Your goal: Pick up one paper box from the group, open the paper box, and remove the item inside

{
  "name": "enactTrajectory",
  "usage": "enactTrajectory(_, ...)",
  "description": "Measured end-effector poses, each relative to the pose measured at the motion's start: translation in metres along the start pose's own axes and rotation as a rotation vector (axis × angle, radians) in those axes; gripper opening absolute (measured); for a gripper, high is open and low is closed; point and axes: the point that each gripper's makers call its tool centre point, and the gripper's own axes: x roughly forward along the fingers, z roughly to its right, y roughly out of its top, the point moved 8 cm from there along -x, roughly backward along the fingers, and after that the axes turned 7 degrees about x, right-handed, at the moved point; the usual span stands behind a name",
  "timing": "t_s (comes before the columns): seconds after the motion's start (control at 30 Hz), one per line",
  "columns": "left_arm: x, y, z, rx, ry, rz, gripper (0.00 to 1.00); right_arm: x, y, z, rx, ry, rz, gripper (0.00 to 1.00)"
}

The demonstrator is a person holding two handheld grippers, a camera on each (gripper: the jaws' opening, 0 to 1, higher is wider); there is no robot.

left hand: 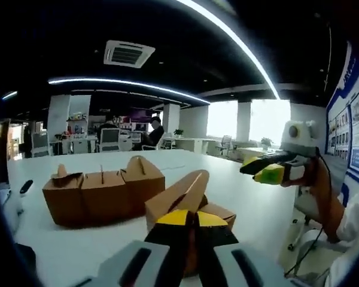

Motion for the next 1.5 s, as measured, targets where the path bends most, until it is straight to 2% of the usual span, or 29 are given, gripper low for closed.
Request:
enactTrajectory(0.13, -0.001, 0.000, -0.001, -0.065, 0.001, 0.030, 0.05, -0.001, 0.000, 0.000, 0.001, 0.000, 0.003, 0.20)
enactTrajectory(0.33, -0.003, 0.000, -0.005, -0.112, 0.030, 0.056, 0.05, -0.001, -0.001, 0.000, 0.000, 0.000, 0.000, 0.20)
enactTrajectory(0.43, -0.004, 0.000, -0.007, -0.172, 0.037, 0.078, 0.05, -0.001, -0.001, 0.000, 0.000, -0.001, 0.001, 0.20)
enactTrajectory(0.57, -0.006, -0.004, -0.012, -0.300, 0.020, 0.116, 0.05, -0.001, -0.001, 0.000, -0.001, 0.000, 0.001, 0.20)
enactTrajectory(0.87, -0.009, -0.009, -0.017, -0.419, -0.001, 0.163, 0.05, 0.000, -0.002, 0.000, 0.002, 0.001, -0.002, 0.20)
enactTrajectory(1.03, -0.011, -0.013, -0.021, -0.514, 0.002, 0.200, 0.04, 0.000, -0.002, 0.000, 0.001, 0.000, -0.003, 0.20)
enactTrajectory(1.27, -0.014, -0.014, -0.023, -0.556, 0.009, 0.213, 0.04, 0.001, -0.002, 0.000, 0.001, 0.003, -0.007, 0.20)
enactTrajectory(1.5, -0.016, -0.019, -0.026, -0.655, -0.014, 0.240, 0.04, 0.002, -0.003, 0.001, 0.002, 0.002, -0.011, 0.20)
